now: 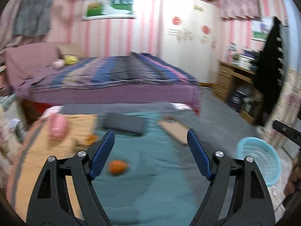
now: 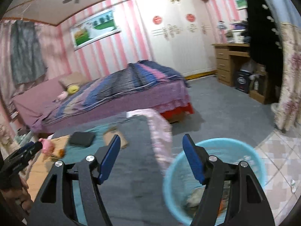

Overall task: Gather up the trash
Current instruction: 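Move both open tools back over the blanket toward the tangerine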

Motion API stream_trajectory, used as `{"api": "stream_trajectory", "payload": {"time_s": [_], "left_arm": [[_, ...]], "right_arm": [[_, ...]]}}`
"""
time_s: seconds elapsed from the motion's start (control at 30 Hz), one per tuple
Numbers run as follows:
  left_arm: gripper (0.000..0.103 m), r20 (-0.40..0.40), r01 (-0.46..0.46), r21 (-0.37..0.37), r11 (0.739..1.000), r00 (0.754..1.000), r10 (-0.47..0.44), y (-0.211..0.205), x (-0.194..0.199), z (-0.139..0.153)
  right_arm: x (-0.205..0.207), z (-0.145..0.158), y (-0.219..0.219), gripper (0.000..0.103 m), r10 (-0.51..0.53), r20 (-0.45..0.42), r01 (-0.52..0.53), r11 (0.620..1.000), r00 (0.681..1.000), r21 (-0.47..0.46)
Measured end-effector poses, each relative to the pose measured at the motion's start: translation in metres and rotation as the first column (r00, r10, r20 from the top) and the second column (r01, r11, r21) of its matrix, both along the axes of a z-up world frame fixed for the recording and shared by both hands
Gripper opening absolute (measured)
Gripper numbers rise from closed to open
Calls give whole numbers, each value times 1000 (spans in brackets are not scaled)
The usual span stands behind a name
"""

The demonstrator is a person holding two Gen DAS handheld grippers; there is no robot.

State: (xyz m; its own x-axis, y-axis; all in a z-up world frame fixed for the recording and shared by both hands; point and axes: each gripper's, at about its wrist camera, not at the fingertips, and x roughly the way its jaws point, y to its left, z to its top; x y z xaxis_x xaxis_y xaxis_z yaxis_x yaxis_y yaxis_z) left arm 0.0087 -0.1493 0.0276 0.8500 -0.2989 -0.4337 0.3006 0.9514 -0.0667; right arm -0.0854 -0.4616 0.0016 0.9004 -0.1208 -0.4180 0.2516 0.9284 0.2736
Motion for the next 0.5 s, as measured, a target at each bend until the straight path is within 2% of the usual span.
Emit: {"api": "stream_trajectory", "payload": {"time_s": [0.13,0.23,0.33,0.5], "left_arm": [[76,-21,-94,-41,995,995,93,53,10,-17],[76,-57,-126,-38,991,991,124,75,17,-24],[77,-51,-155,-21,988,987,154,91,20,-23],[77,-105,-190,-14,982,977,187,120,28,-44]], "right_arm": [[20,0,53,68,98,0,-98,994,995,-58],[35,-1,88,68,167,-7,-167,983,986,-80],[49,-5,122,70,213,-14,-213,971,977,-105],[74,-17,177,70,276,-51,-281,949,960,-144]]}}
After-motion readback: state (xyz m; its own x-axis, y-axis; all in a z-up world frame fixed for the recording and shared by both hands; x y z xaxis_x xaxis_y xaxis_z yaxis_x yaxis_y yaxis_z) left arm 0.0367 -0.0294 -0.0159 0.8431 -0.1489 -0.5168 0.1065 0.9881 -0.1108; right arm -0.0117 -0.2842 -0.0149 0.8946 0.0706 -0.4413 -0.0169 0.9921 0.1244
